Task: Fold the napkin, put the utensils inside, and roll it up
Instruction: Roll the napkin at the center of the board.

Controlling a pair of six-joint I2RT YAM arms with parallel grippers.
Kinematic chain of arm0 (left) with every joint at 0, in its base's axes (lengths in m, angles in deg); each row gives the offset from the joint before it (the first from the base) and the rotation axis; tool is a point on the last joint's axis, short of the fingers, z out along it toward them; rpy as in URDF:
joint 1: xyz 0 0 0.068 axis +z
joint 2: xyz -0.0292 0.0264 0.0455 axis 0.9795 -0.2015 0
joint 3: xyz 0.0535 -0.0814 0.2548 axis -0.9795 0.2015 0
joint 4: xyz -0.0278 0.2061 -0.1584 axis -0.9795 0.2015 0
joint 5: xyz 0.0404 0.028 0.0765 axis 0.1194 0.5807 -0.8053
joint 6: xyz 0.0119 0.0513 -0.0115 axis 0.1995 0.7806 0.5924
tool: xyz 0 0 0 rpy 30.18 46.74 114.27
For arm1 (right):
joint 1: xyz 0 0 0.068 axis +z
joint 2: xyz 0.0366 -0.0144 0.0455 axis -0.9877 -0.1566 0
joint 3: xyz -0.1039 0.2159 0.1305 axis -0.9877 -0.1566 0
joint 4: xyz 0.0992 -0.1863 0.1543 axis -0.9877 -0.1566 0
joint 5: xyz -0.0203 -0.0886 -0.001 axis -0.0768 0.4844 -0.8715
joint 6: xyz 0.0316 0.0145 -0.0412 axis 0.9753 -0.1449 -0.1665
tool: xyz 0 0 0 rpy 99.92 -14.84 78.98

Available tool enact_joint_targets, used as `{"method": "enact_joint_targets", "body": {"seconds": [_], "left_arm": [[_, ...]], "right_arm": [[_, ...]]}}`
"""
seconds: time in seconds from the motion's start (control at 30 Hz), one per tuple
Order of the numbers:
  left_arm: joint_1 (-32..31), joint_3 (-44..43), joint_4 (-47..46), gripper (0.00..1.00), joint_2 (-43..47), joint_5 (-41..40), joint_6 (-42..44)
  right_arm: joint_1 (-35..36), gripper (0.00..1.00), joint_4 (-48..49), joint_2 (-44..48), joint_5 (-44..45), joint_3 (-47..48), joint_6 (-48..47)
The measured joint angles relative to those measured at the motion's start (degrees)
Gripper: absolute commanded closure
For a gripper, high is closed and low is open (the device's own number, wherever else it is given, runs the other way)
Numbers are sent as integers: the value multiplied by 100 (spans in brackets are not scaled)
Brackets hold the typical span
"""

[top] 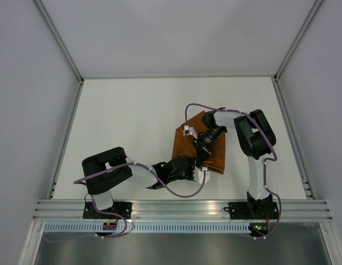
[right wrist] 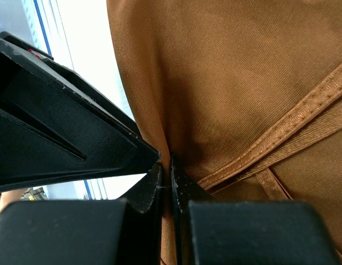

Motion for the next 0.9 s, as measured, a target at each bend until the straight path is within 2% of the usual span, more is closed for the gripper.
{"method": "enact_joint_targets", "body": {"seconds": [0.13, 0.43, 0.53, 0.67, 0.9], "left_arm": [[2, -96, 87, 45, -70, -52, 74], [-48, -302, 426, 78, -214, -20, 94], [-57, -413, 627, 85, -245, 13, 92], [-59, -656, 957, 97, -295, 9, 50], [-7, -1362, 1740, 98, -516, -81, -407]], "right_arm": [[-35, 99, -44, -9, 2, 0, -2], [-105, 98, -83, -11, 42, 2, -2], [-118, 95, -90, 4, 83, 9, 0], [-127, 81, -79, 114, 269, 9, -2], [-221, 58, 68, 470, 671, 7, -39]]}}
